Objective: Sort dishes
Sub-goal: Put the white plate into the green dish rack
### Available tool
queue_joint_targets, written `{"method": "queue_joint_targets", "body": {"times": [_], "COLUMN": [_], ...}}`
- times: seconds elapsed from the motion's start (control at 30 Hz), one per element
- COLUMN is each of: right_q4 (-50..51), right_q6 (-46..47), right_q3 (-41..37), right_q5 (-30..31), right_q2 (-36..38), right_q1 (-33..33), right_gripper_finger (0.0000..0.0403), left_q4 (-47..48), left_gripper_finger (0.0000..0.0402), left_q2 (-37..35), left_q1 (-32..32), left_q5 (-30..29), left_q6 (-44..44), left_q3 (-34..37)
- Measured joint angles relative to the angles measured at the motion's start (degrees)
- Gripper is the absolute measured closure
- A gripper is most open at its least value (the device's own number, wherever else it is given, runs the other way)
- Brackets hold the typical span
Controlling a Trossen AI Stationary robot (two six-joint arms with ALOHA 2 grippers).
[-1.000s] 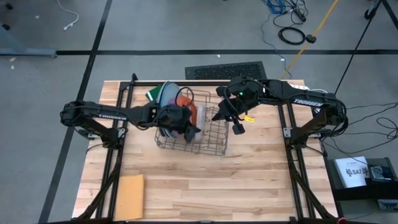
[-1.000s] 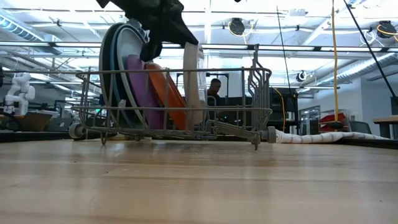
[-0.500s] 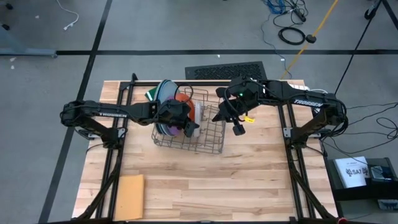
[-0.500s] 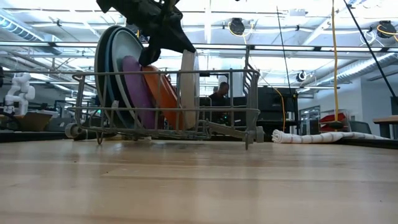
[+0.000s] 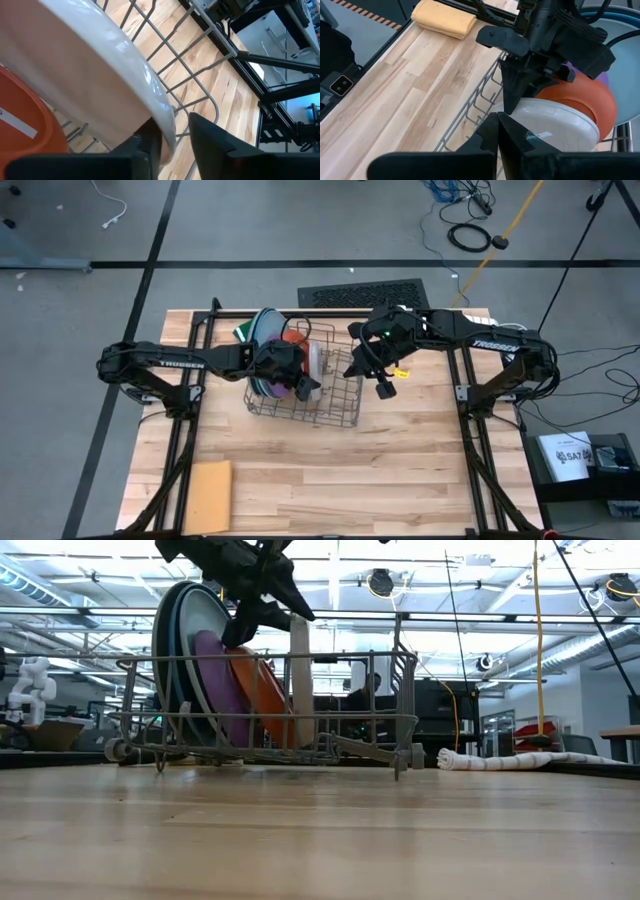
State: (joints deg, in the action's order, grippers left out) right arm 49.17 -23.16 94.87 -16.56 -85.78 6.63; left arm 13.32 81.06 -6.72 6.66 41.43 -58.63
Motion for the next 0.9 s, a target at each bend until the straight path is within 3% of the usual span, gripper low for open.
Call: {"method": "queue_joint_targets", "body": {"times": [0.6, 0.9], "right_q4": [0.89, 0.92], "right_q6": [-0.48, -0.5], "right_q3": [0.0, 0.0], "right_q5": [-0.06, -0.09], "right_q2": [0.0, 0.0], "right_q1": [0.0, 0.0], "right_gripper_finger": [0.0403, 0.0403], "left_q4": [0.33, 2.05], "left_gripper_finger": [0.0183, 0.0174], "left_q2": [0.15, 0.09], "left_q1": [0.09, 0.04], "left_q5": [1.06, 0.77], "left_q6": [-0.31, -0.41], "left_q3": [-4.0, -7.01]}}
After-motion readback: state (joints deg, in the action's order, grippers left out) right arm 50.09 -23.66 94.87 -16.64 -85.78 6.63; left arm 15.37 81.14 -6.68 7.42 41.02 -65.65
